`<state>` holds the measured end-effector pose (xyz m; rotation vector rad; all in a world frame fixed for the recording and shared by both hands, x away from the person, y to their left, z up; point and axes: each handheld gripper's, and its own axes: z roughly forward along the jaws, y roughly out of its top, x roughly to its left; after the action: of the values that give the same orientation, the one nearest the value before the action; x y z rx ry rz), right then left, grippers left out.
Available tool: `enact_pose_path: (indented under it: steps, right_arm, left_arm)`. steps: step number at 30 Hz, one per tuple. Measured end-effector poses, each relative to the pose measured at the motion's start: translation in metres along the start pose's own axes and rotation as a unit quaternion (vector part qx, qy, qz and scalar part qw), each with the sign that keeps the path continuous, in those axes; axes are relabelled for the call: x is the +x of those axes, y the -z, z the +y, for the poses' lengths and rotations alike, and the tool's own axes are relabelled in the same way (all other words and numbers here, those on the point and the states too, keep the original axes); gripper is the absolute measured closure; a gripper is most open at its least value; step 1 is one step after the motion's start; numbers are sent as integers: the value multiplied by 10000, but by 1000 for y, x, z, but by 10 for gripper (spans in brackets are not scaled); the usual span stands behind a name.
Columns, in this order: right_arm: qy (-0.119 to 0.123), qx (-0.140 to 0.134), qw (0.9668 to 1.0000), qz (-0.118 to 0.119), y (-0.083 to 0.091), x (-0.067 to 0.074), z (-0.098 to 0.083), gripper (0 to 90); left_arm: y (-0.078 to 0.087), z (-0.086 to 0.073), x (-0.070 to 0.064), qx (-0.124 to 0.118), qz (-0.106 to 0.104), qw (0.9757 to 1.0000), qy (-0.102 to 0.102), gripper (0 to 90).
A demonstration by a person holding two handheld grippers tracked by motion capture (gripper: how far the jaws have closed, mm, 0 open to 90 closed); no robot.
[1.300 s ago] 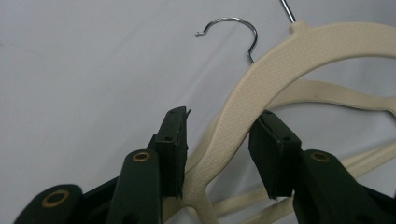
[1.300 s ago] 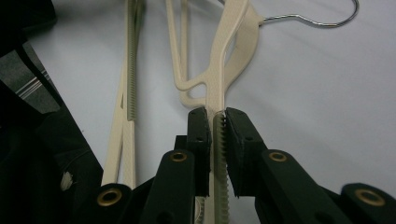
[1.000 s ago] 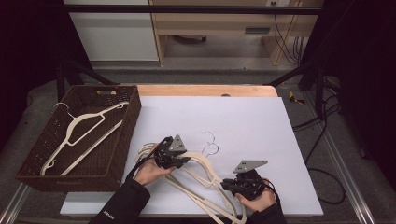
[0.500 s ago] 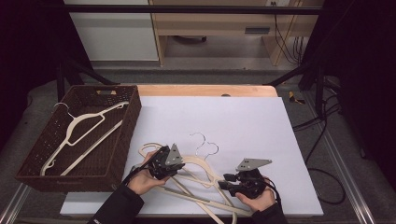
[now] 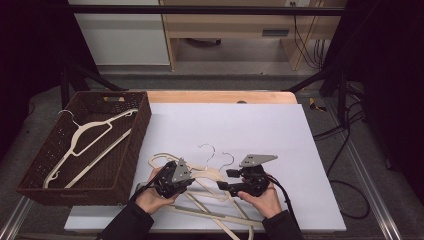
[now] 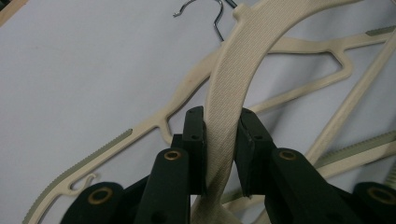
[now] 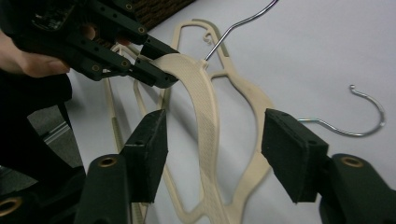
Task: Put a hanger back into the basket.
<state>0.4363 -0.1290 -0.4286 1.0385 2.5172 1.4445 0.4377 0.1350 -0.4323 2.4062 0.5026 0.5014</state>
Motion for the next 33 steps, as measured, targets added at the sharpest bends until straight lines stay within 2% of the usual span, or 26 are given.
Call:
enact_pose_path:
  steps: [6, 9, 12, 17, 20, 28, 31, 33]
  right_arm:
    - [99, 325, 9993, 129, -23, 1, 4, 578]
    - [129, 380, 9990, 187, -25, 1, 7, 681]
    - [141, 408, 9987, 272, -26, 0, 8, 740]
    - [233, 406, 9974, 545, -21, 0, 8, 768]
    - [233, 364, 9963, 747, -14, 2, 10, 789]
    - [454, 119, 9909, 1259, 6, 13, 18, 846]
    - [621, 63, 9889, 1347, 12, 19, 21, 862]
    - [799, 92, 9885, 1279, 15, 25, 23, 865]
  left_arm:
    - [1, -1, -1, -12, -18, 10000, -2, 753]
    - [2, -1, -2, -41, -51, 10000, 17, 754]
    - [4, -1, -4, -55, -101, 9999, 21, 755]
    - [11, -1, -7, -132, -175, 9998, 38, 755]
    - [18, 0, -9, -266, -251, 9993, 92, 755]
    - [39, 6, -12, -611, -316, 9976, 66, 734]
    - [45, 7, -11, -731, -398, 9965, 109, 716]
    - [48, 7, -9, -822, -418, 9956, 172, 649]
